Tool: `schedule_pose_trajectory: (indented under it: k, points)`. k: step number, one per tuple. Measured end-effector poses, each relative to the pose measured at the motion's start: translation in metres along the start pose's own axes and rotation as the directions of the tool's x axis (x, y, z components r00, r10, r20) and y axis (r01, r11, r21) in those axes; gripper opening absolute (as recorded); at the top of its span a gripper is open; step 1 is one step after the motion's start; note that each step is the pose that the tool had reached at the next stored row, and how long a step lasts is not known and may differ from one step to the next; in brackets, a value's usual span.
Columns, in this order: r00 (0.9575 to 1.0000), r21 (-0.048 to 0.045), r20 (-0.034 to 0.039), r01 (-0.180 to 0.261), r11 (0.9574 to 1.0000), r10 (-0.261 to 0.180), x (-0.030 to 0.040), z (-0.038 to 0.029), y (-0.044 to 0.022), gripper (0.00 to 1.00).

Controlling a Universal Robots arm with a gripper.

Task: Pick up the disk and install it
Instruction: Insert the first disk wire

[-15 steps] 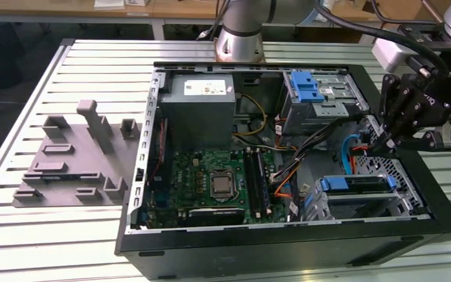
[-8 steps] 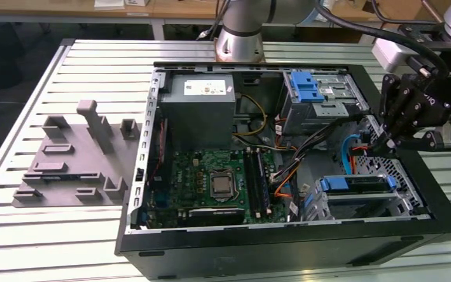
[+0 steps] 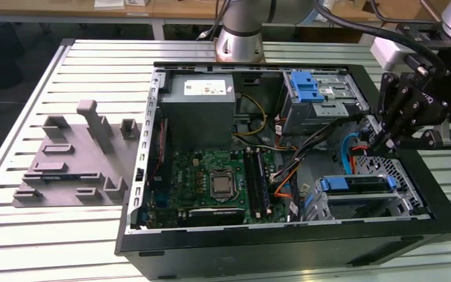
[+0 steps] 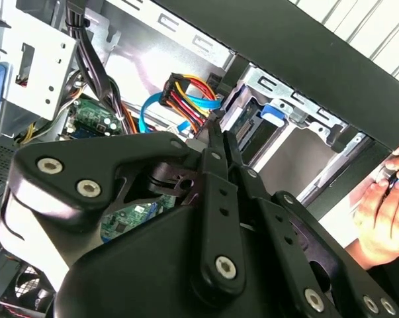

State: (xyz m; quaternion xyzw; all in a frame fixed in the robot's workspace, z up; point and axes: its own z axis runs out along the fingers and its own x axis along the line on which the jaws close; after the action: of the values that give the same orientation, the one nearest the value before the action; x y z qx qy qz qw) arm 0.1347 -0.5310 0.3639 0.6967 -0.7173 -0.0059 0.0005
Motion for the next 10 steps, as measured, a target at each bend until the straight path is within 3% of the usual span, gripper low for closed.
schedule_pose_trajectory:
  k: [3, 4, 10]
  points:
    - [1.0, 0.0, 0.0001, 0.0, 1.0, 0.0, -0.0023, 0.0008, 0.0001, 0.19]
    - [1.0, 0.0001, 0.0001, -0.001, 1.0, 0.001, -0.0027, 0.0015, 0.0002, 0.25]
    - [1.0, 0.0042, -0.0025, -0.001, 1.0, 0.001, -0.0034, 0.0039, 0.0009, 0.25]
